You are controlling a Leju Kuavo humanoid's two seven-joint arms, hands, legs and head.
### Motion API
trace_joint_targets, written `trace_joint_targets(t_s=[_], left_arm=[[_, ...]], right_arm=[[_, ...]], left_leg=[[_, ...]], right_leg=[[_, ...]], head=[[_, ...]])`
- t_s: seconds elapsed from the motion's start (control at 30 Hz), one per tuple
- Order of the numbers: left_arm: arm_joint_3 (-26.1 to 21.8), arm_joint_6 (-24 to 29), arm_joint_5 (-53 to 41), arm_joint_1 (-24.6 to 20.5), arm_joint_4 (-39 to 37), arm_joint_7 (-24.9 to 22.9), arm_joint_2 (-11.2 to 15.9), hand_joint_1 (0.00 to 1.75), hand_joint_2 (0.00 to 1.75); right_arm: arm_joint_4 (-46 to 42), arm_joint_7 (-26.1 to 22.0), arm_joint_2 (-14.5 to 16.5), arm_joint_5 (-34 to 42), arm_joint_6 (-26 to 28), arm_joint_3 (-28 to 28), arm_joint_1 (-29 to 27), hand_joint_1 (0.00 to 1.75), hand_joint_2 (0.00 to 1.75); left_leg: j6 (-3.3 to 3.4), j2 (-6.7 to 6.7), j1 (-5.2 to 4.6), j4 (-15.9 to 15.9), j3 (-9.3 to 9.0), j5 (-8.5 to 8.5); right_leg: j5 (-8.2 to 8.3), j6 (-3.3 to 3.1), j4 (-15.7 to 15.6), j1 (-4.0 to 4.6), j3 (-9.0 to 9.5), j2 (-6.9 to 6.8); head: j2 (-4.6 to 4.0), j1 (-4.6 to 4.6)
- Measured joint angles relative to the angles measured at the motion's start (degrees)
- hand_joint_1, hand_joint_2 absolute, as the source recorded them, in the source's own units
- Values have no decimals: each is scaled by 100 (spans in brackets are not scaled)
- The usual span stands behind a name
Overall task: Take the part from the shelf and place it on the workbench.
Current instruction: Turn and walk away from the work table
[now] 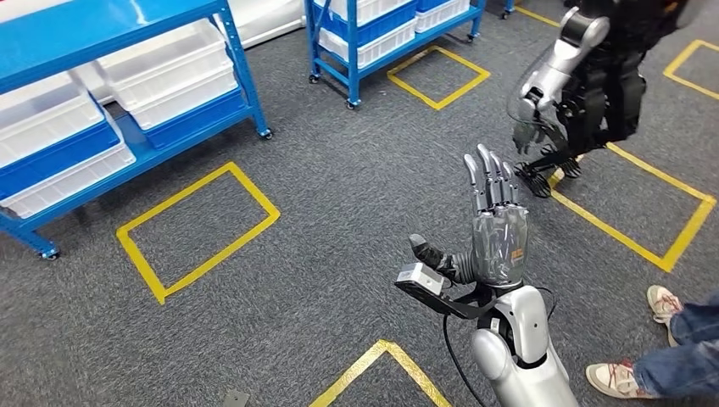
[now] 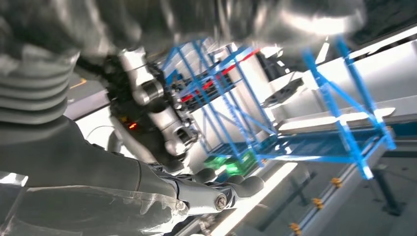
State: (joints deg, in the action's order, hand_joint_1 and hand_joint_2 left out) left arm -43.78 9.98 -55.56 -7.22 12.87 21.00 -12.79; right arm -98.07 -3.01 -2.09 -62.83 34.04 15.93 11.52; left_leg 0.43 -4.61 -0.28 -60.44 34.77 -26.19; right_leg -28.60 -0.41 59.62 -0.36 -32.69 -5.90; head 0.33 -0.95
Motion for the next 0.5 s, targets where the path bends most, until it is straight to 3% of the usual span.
trace_joint_targets(t_s=[0.03, 0.1, 0.13, 0.17, 0.23, 0.3, 0.33, 0.37, 0.43, 0.5], left_arm=[[0, 1, 3, -9, 0, 0, 0, 0, 0], [0, 2, 10, -2, 0, 0, -1, 0, 0], [-1, 3, 15, 10, 0, 1, -1, 0, 0], [-1, 4, 19, 19, 0, 1, -2, 0, 0], [-2, 4, 22, 9, 0, 3, -3, 0, 0], [-2, 3, 22, -4, 0, 4, -4, 0, 0], [-2, 3, 22, -1, 0, 4, -4, 0, 0], [-2, 4, 22, 5, 0, 4, -4, 0, 0], [-2, 5, 25, 10, 0, 5, -4, 0, 0], [-2, 5, 33, 0, 0, 7, -4, 0, 0]], right_arm=[[0, -2, -1, -1, 2, 0, -2, 0, 0], [0, -4, -1, -1, 3, 0, 0, 0, 0], [0, -7, -1, -1, 4, -1, 3, 0, 0], [-1, -8, -1, -1, 9, -1, 5, 0, 0], [1, -9, -2, -1, 19, -2, -6, 0, 0], [6, -9, -6, 1, 23, -2, -36, 0, 0], [10, -9, -8, 1, 23, -2, -49, 0, 0], [12, -9, -9, 1, 22, -2, -55, 0, 0], [14, -9, -10, 1, 22, -2, -54, 0, 0], [14, -9, -15, 1, 23, -2, -62, 0, 0]], left_leg=[[27, -65, -31, 103, -35, -3], [83, 74, -25, 146, -29, 19], [112, 158, -10, 175, -37, 37], [148, 232, 9, 203, -46, 59], [201, 378, 27, 232, -53, 89], [221, 543, 29, 227, -48, 97], [221, 633, 30, 220, -49, 96], [218, 722, 32, 211, -52, 95], [198, 895, 42, 186, -52, 82], [144, 1043, 40, 141, -12, 71]], right_leg=[[-10, 22, -3, 17, 9, -65], [-37, 69, -15, 33, 31, -200], [-81, 99, 14, 22, 37, -148], [-171, 127, 120, 7, 4, -11], [-485, 165, 667, -29, -239, 385], [-733, 182, 1328, -38, -577, 549], [-712, 189, 1463, -41, -666, 565], [-580, 193, 1396, -46, -664, 575], [-146, 189, 786, -75, -441, 710], [81, 167, 228, -104, -214, 958]], head=[[0, 1], [0, 2], [0, 3], [0, 4], [0, 8], [0, 11], [0, 11], [0, 11], [0, 11], [0, 9]])
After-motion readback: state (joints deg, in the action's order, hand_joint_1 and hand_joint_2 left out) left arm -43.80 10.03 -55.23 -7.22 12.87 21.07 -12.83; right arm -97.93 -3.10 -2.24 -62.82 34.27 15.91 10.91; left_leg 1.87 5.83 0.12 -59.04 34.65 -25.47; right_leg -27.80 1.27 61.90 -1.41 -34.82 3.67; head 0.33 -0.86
